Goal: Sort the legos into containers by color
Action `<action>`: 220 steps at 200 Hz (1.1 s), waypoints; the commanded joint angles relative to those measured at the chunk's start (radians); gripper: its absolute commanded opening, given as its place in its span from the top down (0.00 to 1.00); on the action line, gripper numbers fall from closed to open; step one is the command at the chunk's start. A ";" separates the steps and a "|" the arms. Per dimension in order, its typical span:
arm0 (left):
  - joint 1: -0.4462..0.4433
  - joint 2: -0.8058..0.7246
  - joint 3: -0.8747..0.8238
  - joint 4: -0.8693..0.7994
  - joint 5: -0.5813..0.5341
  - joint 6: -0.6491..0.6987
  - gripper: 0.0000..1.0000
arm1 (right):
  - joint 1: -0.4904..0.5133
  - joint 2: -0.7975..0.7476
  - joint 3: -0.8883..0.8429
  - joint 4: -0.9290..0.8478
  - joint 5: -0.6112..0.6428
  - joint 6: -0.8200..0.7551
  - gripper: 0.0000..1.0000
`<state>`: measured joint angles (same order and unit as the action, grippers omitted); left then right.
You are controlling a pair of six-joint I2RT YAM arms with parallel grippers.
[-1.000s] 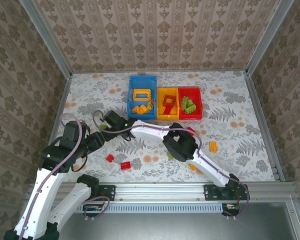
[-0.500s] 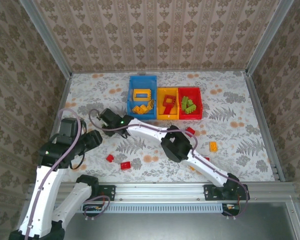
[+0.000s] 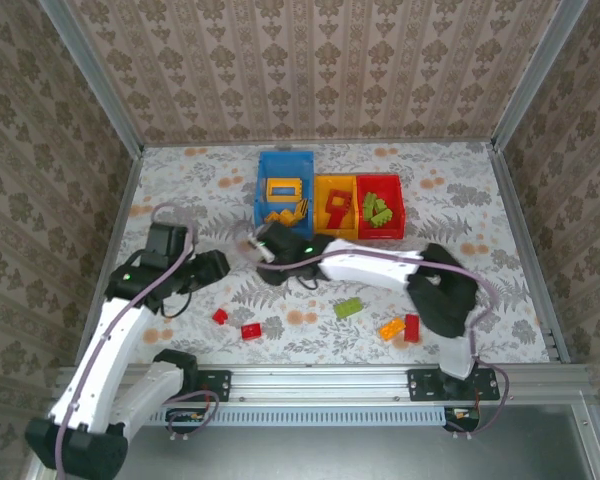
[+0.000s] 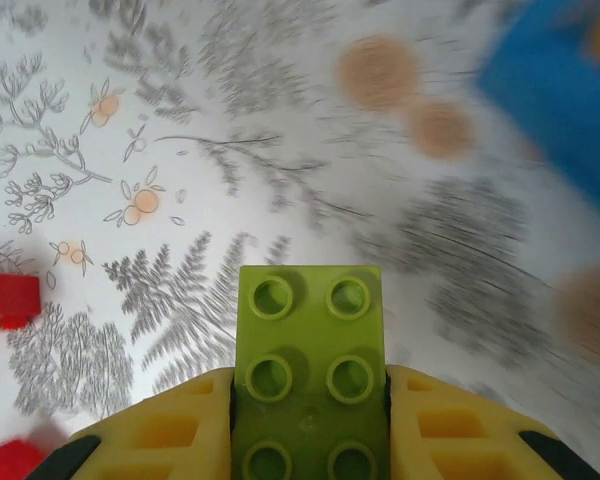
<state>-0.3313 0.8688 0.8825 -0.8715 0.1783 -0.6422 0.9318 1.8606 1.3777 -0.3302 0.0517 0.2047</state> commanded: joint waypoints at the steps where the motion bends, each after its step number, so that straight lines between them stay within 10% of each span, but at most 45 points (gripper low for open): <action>1: -0.108 0.098 0.016 0.224 0.037 -0.024 0.42 | -0.123 -0.183 -0.116 -0.001 0.029 0.098 0.88; 37: -0.333 0.394 0.214 0.356 -0.018 0.037 0.40 | -0.393 -0.328 -0.234 -0.056 0.033 0.184 0.89; 80: -0.445 0.676 0.458 0.406 -0.003 0.094 0.40 | -0.625 -0.162 -0.039 -0.195 0.019 0.190 0.88; 172: -0.505 0.874 0.627 0.409 0.007 0.121 0.39 | -0.719 0.234 0.390 -0.416 0.137 0.078 0.78; 220: -0.520 0.854 0.602 0.382 -0.002 0.126 0.38 | -0.717 0.266 0.434 -0.419 0.140 0.057 0.48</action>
<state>-0.8433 1.7351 1.4754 -0.4679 0.1833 -0.5442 0.2157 2.1155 1.7626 -0.6987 0.1642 0.2897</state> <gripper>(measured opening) 0.616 0.481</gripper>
